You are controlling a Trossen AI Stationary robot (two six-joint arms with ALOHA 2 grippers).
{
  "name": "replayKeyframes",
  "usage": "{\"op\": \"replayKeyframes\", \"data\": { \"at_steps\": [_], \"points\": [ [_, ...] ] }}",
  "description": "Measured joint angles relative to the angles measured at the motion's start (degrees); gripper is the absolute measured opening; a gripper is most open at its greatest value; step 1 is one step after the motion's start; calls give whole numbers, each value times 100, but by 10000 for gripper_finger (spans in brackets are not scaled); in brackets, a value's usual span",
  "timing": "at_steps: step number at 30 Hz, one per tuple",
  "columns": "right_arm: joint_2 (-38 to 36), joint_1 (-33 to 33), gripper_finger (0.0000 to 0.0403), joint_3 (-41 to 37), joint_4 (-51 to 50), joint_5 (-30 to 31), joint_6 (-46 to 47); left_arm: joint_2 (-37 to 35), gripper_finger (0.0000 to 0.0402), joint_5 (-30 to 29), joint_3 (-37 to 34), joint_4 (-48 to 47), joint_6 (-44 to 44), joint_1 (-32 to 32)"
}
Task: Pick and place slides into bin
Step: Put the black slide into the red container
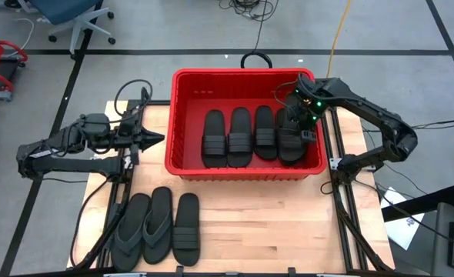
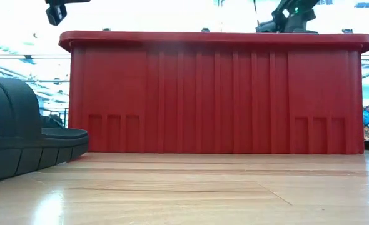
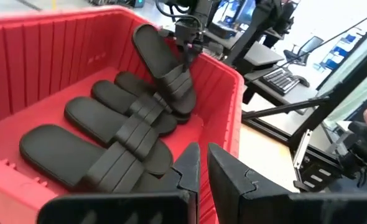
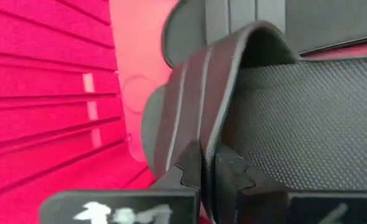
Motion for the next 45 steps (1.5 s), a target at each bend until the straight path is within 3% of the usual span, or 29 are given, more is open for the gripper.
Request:
{"op": "replayKeyframes", "data": {
  "at_steps": [7,11,18,23,34,39,43,45],
  "points": [
    [386,-339,13,2,290,-6,-352,254,26,-7,0,271,-57,2],
    [422,-442,46,-4,538,109,-588,305,26,1,0,432,-173,1],
    [409,-441,111,-7,697,961,-721,296,26,4,0,490,-197,2],
    [344,-440,142,-7,789,1019,-622,286,26,273,0,490,-226,0],
    [-536,-364,145,-13,1179,1036,-178,275,26,464,0,493,-158,1],
    [-999,-364,144,-13,2129,849,1076,275,26,460,0,499,215,0],
    [-1363,-363,130,-13,3325,-467,2532,275,26,499,0,601,654,2],
    [-1552,-287,110,-13,4002,-1088,3067,275,26,799,0,689,729,2]
  ]
}}
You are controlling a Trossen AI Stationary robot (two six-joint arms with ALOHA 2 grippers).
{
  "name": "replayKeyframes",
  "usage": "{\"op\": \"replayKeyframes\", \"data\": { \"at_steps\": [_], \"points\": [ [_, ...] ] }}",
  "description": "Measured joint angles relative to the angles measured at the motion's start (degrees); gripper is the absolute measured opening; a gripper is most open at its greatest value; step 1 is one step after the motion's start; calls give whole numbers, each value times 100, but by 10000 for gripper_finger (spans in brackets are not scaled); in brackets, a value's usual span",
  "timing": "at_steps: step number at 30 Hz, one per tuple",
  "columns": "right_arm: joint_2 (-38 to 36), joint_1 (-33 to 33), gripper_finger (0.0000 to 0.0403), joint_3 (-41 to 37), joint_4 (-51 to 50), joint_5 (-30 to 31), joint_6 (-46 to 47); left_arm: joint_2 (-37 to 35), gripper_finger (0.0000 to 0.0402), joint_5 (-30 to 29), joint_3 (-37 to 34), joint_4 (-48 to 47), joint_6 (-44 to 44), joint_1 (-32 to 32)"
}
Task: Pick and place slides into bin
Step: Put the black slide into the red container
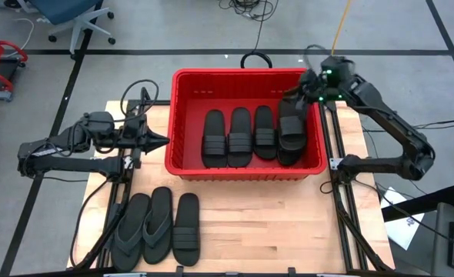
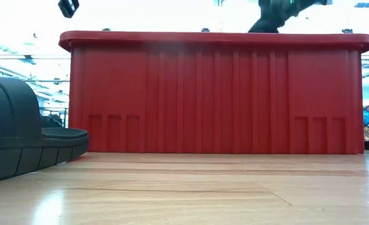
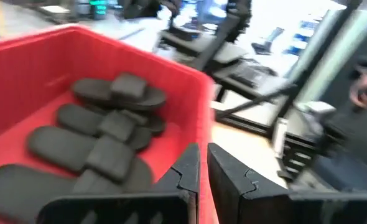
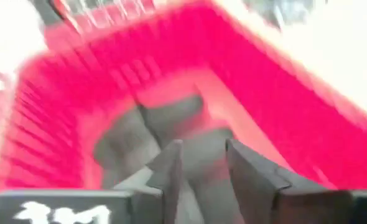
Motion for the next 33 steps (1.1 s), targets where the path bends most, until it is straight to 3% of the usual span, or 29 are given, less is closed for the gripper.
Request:
{"op": "replayKeyframes", "data": {
  "at_steps": [3,6,10,14,21,26,29,33],
  "points": [
    [-279,422,56,2,626,160,273,0,26,624,2,-44,51,-3],
    [-505,810,10,0,598,406,97,15,26,1054,2,-48,-216,0],
    [-834,852,10,-1,394,-29,391,15,26,1352,2,-52,-84,-90],
    [-1235,861,2,-236,501,-659,834,9,26,1414,4,-59,695,-314],
    [-2114,865,0,-1225,1182,-888,1381,284,4,1423,9,377,680,-758],
    [-2639,865,0,-2251,2535,-1582,2003,739,2,277,9,750,648,-1209],
    [-2910,869,0,-2649,2849,-2064,2306,1193,1,-432,9,1169,508,-1510],
    [-3320,867,0,-2933,2709,-2686,2555,1776,0,-1455,7,2820,596,-1950]
  ]
}}
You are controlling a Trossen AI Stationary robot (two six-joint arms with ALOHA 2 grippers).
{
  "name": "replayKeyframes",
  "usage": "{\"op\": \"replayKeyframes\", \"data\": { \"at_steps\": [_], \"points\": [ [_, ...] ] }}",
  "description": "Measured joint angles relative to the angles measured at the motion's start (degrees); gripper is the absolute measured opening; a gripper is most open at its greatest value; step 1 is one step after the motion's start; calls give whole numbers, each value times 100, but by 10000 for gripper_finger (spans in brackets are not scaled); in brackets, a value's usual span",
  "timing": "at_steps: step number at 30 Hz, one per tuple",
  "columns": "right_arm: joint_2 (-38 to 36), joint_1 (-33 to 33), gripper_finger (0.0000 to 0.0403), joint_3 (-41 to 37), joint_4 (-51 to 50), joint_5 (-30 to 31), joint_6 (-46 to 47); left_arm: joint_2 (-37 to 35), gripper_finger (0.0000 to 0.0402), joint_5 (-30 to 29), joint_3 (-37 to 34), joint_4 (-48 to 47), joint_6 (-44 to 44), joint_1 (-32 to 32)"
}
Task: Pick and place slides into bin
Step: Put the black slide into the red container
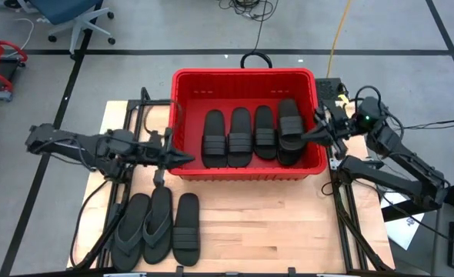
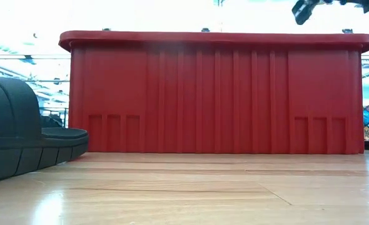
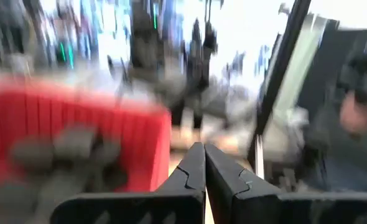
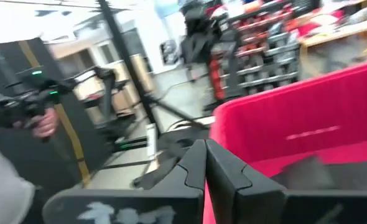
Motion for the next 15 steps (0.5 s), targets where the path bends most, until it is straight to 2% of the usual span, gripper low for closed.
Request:
{"op": "replayKeyframes", "data": {
  "at_steps": [2,6,8,15],
  "points": [
    [-266,0,0,-153,-22,-206,117,187,0,-314,13,846,311,-127],
    [-785,2,0,-328,-13,-268,197,344,0,-1108,4,1626,338,-283],
    [-934,2,0,-349,-19,-257,197,362,0,-1220,10,1933,306,-392],
    [-1074,2,0,-352,33,-147,75,590,0,-1331,38,1053,183,-968]
  ]
}}
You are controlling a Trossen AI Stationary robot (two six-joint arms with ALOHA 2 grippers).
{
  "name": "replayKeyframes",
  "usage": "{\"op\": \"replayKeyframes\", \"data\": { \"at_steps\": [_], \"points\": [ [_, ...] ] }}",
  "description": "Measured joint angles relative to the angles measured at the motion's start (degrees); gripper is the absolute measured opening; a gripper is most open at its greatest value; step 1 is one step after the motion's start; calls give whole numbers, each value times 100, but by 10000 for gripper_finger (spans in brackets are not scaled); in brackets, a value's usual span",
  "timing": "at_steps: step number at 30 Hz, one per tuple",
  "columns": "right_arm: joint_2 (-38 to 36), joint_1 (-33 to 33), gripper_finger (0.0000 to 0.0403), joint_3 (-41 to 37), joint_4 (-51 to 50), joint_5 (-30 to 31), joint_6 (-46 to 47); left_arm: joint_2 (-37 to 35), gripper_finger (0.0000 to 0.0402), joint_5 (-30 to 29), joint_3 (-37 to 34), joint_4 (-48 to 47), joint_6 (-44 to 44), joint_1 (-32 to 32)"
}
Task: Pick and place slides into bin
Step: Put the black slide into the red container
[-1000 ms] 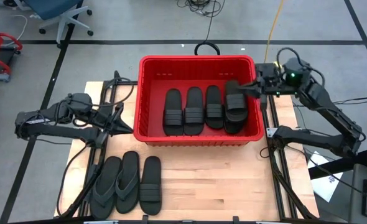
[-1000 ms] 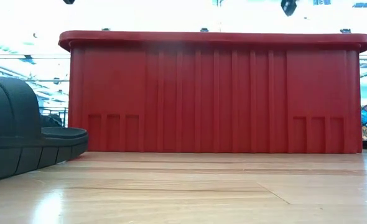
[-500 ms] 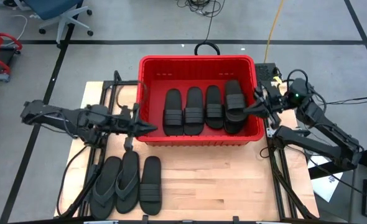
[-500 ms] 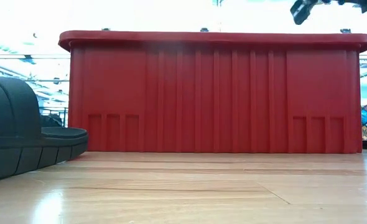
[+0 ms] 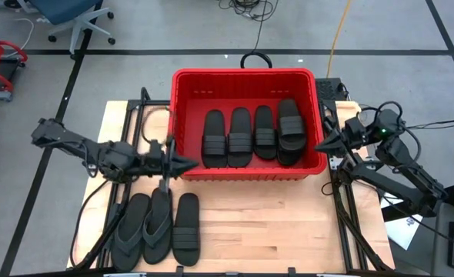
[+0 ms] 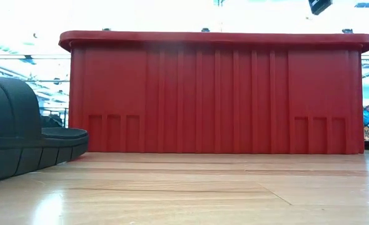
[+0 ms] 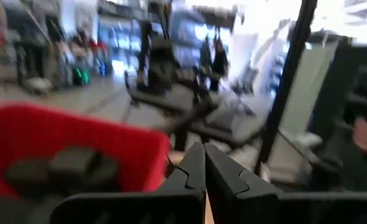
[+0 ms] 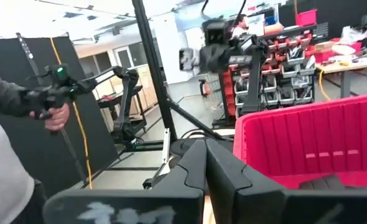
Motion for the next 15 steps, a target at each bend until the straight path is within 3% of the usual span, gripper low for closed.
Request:
{"op": "replayKeyframes", "data": {
  "at_steps": [8,15],
  "points": [
    [-7,-2,0,1,132,246,327,491,0,236,80,-1616,-1505,-825],
    [10,-4,0,2,123,695,583,837,2,1480,76,-3050,-3351,-1272]
  ]
}}
